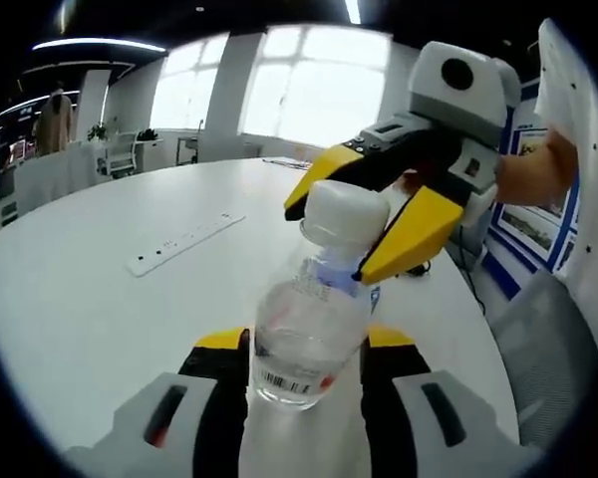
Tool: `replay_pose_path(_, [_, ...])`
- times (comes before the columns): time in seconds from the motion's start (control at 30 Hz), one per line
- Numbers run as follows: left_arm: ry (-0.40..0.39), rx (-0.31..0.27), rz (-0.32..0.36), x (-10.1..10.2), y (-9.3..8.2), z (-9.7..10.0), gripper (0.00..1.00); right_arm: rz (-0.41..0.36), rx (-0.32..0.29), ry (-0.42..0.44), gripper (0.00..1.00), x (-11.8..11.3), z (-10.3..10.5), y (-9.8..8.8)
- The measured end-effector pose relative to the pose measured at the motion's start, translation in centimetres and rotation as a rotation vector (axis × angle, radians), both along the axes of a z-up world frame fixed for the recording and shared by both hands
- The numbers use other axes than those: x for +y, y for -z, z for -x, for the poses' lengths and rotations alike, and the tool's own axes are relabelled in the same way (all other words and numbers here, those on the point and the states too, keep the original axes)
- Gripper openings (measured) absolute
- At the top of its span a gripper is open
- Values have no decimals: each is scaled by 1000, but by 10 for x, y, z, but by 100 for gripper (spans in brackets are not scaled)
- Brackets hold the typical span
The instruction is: Arrange the tabletop items into an orderly group along one side of the table until the central work area is clear of visible clutter.
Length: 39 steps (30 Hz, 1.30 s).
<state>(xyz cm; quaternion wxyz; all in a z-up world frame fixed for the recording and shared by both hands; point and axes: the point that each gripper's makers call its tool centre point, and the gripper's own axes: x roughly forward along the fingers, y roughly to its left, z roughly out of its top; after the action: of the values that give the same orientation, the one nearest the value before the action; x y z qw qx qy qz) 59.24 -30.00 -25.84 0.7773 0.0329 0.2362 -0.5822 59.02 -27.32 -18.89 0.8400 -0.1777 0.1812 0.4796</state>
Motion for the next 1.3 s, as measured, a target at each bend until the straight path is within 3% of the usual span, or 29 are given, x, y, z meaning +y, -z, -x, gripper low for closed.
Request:
replay_pose_path(0.63, [-23,11,-4,6,1,2,49,12,15,-3,29,4,2,4])
replay_pose_path(1.3, [-71,25,-16,24,-8,9,62,-5,82,30,53,-14,10,4])
